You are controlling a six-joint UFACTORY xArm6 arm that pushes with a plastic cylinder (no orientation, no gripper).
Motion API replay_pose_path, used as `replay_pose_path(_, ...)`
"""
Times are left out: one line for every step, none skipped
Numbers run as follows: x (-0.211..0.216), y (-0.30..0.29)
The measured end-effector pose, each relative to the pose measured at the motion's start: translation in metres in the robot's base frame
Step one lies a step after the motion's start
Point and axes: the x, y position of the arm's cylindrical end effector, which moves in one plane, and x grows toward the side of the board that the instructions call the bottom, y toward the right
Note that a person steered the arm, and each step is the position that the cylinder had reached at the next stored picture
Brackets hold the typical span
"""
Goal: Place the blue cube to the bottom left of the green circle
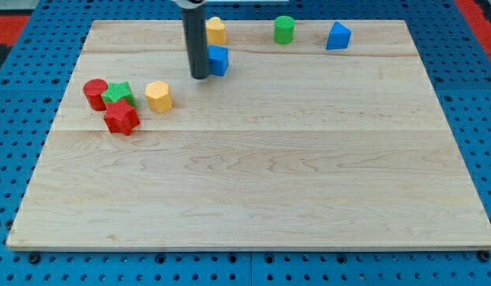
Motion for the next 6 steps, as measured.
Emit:
replay_pose_path(-0.010,0.005)
replay_pose_path(-0.027,0.057)
replay_pose_path(-0.030,0.064)
replay_pose_path(-0.031,0.023)
replay_pose_path(-0.047,0.032)
replay_pose_path(-0.059,0.061)
